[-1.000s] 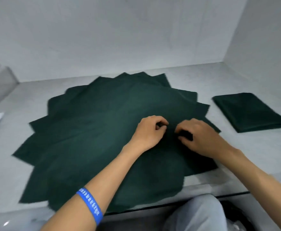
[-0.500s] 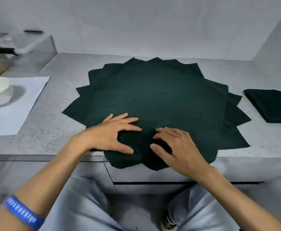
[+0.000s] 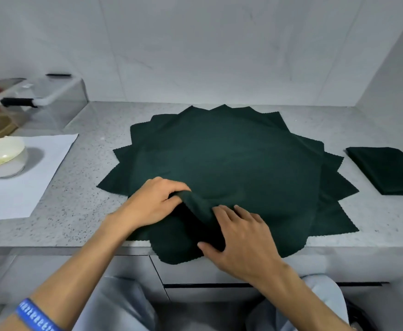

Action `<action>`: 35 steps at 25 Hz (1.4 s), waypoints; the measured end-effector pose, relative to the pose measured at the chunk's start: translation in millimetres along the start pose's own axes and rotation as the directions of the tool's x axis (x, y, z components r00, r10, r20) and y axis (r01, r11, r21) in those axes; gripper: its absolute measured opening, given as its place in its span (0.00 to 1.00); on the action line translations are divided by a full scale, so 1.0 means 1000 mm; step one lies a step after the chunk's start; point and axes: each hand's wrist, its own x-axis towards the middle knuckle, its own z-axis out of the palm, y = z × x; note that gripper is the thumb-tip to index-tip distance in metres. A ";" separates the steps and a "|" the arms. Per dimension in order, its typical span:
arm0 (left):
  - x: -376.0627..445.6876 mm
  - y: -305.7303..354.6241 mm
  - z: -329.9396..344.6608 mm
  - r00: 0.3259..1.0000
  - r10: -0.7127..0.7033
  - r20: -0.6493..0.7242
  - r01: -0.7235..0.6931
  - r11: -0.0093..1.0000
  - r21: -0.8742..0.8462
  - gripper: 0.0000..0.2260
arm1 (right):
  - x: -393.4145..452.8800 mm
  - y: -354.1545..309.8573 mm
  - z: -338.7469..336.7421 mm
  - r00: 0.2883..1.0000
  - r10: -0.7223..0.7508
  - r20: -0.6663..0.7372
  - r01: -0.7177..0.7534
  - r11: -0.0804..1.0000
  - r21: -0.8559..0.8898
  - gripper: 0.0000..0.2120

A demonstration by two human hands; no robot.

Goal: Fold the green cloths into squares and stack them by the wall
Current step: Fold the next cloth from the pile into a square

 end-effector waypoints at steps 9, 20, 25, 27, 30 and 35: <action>-0.028 0.011 0.004 0.982 -0.149 -0.115 0.183 0.899 0.397 0.17 | -0.017 0.113 -0.040 0.905 0.262 -0.335 -0.280 0.960 -0.006 0.15; -0.047 -0.045 -0.024 0.902 -0.429 -0.039 0.328 0.742 -0.584 0.06 | -0.017 0.211 -0.045 0.734 0.647 0.207 -0.371 0.127 0.920 0.11; -0.078 -0.043 -0.036 0.912 -0.411 0.011 0.305 0.657 -0.690 0.27 | -0.027 0.214 -0.049 0.866 0.421 0.270 -0.402 0.267 0.876 0.15; -0.051 -0.041 -0.042 0.872 -0.477 -0.112 0.269 0.656 -0.705 0.15 | -0.010 0.218 -0.044 0.807 0.498 0.316 -0.443 0.158 0.882 0.12; 0.000 -0.043 -0.038 0.837 -0.540 -0.083 0.356 0.655 -0.666 0.12 | 0.031 0.238 -0.029 0.714 0.679 0.170 -0.545 0.387 0.744 0.04; 0.003 -0.054 -0.016 0.764 -0.601 -0.234 0.366 0.703 -0.610 0.16 | 0.043 0.255 -0.020 0.702 0.711 0.029 -0.626 0.598 0.500 0.11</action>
